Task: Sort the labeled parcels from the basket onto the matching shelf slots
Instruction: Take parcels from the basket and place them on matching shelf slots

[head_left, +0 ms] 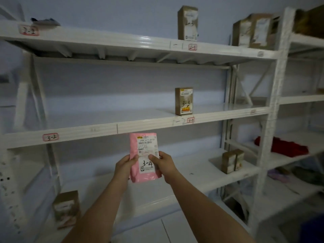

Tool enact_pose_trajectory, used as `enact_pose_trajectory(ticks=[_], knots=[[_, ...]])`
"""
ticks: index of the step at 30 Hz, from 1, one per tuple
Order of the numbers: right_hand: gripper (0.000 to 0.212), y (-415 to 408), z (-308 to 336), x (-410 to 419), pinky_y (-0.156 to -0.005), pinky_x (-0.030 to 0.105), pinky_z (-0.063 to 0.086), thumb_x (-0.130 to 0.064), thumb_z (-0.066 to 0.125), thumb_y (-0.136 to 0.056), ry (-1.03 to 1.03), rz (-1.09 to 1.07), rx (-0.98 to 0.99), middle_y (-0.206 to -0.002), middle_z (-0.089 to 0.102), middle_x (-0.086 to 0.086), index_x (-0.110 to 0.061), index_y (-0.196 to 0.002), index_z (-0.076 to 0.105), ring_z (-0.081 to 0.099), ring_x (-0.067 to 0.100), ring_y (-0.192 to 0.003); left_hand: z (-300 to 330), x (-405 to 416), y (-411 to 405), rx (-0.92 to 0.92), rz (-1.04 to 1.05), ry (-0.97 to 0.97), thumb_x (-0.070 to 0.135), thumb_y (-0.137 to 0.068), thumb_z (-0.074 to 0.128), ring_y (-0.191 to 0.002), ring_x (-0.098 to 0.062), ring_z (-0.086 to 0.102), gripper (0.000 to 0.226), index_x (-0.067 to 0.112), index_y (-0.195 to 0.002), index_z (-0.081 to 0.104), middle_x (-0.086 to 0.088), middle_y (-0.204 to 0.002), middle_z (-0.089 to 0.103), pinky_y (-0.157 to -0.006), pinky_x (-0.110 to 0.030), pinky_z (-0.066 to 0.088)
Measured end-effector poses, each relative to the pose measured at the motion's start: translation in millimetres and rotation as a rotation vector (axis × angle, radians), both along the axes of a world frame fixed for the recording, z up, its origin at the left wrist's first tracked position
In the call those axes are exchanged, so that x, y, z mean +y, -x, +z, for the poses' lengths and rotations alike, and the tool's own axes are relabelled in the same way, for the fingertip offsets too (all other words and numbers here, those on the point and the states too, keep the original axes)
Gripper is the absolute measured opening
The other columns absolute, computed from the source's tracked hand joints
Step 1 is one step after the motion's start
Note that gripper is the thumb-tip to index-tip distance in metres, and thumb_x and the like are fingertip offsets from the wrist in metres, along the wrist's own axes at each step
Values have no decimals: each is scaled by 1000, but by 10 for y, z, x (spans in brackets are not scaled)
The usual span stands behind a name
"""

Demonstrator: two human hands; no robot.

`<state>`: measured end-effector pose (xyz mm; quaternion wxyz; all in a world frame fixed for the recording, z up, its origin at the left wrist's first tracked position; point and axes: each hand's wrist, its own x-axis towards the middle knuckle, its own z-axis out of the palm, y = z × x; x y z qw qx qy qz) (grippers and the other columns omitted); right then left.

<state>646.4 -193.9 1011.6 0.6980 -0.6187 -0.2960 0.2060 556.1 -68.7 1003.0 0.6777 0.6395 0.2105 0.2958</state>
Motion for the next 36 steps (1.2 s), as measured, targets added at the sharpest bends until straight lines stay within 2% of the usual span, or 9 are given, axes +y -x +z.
enact_pose_trajectory(ticks=[5, 9, 13, 15, 21, 24, 30, 33, 36], knots=[[12, -728, -60, -993, -50, 17, 50, -9, 58, -91, 11, -182, -15, -85, 70, 6, -3, -101, 63, 68, 13, -67, 29, -961, -818, 7, -171, 28, 22, -90, 61, -80, -26, 67, 6, 23, -89, 66, -5, -90, 72, -63, -30, 49], [6, -1166, -94, -1538, -51, 18, 51, -9, 58, -91, 1, -304, -20, -84, 71, 5, -10, -92, 63, 70, 11, -65, 83, -1458, -1344, 23, -280, 10, 20, -91, 59, -76, -19, 64, 7, 21, -89, 65, -1, -83, 69, -59, -27, 45], [14, -1601, -45, -1908, -54, 20, 53, -11, 57, -92, 16, -436, -21, -96, 71, 13, -6, -103, 63, 70, 18, -75, 171, -1806, -1920, 33, -377, -7, 21, -92, 57, -78, -18, 62, 11, 26, -83, 62, -1, -84, 67, -63, -29, 46], [15, -1837, 28, -2041, -51, 18, 52, -8, 55, -93, -2, -482, -19, -92, 70, 13, -1, -105, 62, 70, 14, -68, 227, -1925, -2241, 22, -419, -6, 21, -92, 58, -78, -19, 62, 11, 25, -84, 63, -1, -85, 68, -61, -28, 45], [19, -2674, 349, -2329, -57, 20, 53, -12, 59, -91, 29, -653, -58, -85, 69, 5, 0, -106, 62, 67, 14, -73, 476, -2161, -3323, -24, -528, -45, 17, -92, 58, -86, -25, 66, 16, 11, -104, 66, -11, -104, 70, -56, -24, 48], [21, -3141, 514, -2453, -64, 29, 56, -16, 60, -91, 34, -758, -80, -88, 70, 6, -3, -108, 62, 68, 19, -77, 625, -2309, -3841, -70, -568, -78, 11, -93, 54, -78, -19, 63, 19, 6, -108, 64, -12, -101, 68, -50, -18, 48], [19, -4175, 738, -2704, -59, 30, 56, -20, 65, -88, 133, -952, -175, -83, 68, 5, -5, -99, 64, 66, 19, -71, 926, -2591, -4919, -34, -504, -250, 11, -89, 59, -77, -23, 65, 5, 14, -85, 60, -11, -95, 70, -58, -28, 48], [21, -4827, 896, -2836, -72, 37, 57, -23, 66, -86, 164, -982, -236, -88, 70, 8, -4, -94, 66, 68, 25, -79, 1146, -2699, -5507, -70, -384, -406, 10, -83, 63, -82, -22, 63, 11, 11, -93, 57, -6, -96, 65, -67, -29, 50], [23, -5463, 1093, -2936, -67, 31, 57, -25, 64, -85, 180, -967, -287, -90, 72, 10, -5, -95, 69, 69, 24, -76, 1345, -2785, -6009, -34, -233, -571, 15, -82, 64, -87, -21, 56, 20, 13, -98, 52, -1, -96, 55, -73, -28, 44]])
